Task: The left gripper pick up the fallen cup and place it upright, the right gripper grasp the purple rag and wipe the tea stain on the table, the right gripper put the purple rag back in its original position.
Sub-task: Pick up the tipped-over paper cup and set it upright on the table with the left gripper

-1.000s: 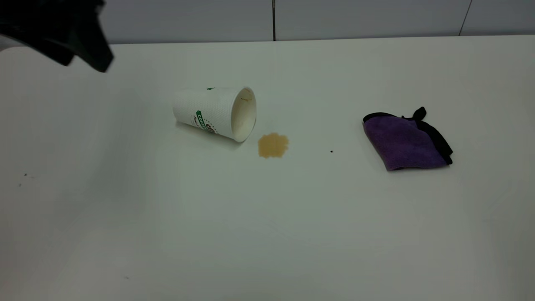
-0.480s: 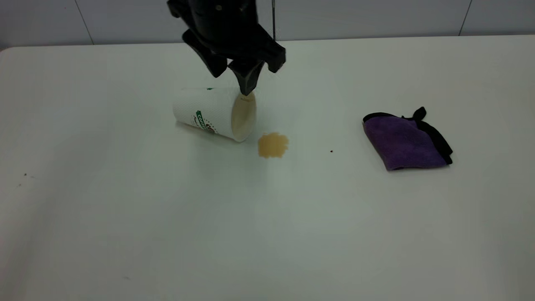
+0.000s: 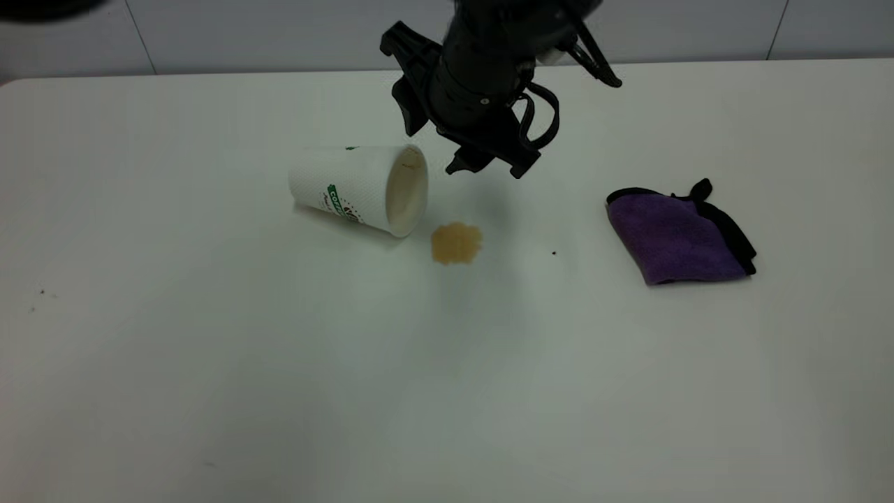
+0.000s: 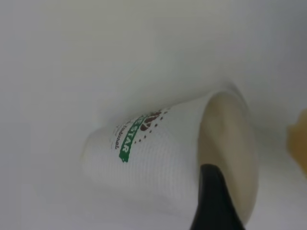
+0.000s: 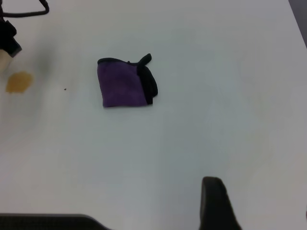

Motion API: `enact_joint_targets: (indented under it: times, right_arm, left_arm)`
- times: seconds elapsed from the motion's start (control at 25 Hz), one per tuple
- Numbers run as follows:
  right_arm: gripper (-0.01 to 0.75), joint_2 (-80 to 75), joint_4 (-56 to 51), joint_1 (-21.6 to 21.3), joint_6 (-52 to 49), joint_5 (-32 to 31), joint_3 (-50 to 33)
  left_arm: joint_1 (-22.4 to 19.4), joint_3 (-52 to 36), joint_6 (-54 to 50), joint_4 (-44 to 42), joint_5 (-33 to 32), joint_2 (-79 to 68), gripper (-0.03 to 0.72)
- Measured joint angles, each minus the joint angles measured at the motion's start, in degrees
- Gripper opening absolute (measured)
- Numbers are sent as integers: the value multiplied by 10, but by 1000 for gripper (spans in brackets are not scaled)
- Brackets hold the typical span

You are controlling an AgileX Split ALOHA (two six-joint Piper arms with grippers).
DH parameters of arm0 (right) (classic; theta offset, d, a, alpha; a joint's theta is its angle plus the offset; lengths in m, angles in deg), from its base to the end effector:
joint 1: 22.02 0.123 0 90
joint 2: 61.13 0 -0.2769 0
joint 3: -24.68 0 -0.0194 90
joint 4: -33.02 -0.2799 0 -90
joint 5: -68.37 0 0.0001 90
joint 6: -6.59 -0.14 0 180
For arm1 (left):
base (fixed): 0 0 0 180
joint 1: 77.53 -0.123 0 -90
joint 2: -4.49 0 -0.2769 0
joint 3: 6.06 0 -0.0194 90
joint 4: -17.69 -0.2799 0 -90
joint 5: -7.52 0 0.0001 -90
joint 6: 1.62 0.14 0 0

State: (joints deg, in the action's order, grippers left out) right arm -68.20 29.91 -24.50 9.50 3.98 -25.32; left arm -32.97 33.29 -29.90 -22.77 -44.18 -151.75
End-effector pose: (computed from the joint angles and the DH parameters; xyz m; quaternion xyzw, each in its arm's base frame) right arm 0.0691 0.0039 0.2525 -0.0050 0.8720 0.0041 0.4895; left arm 0.4429 -0.3360 0.0115 0.3166 0.8979 0.1791 0.2480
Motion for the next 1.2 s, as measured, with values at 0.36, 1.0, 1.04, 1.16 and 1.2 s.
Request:
enact_joint_targets:
  times: [0.36,1.0,1.04,1.16,1.2]
  right_arm:
    - [480,0,0,0,0,0,0]
    - [480,0,0,0,0,0,0]
    - [480,0,0,0,0,0,0]
    - [480,0,0,0,0,0,0]
    - [480,0,0,0,0,0,0]
  left_arm:
    - [0,24,-51,-71,-48,-31,518]
    - [-1,25,-93,-153,-66,-80,518]
    - [-1,25,-98,-159,-68,-84,518]
    - [-2,25,-116,-173,-69,-95,517]
    - [-3,25,-119,-175,-70,-98,511]
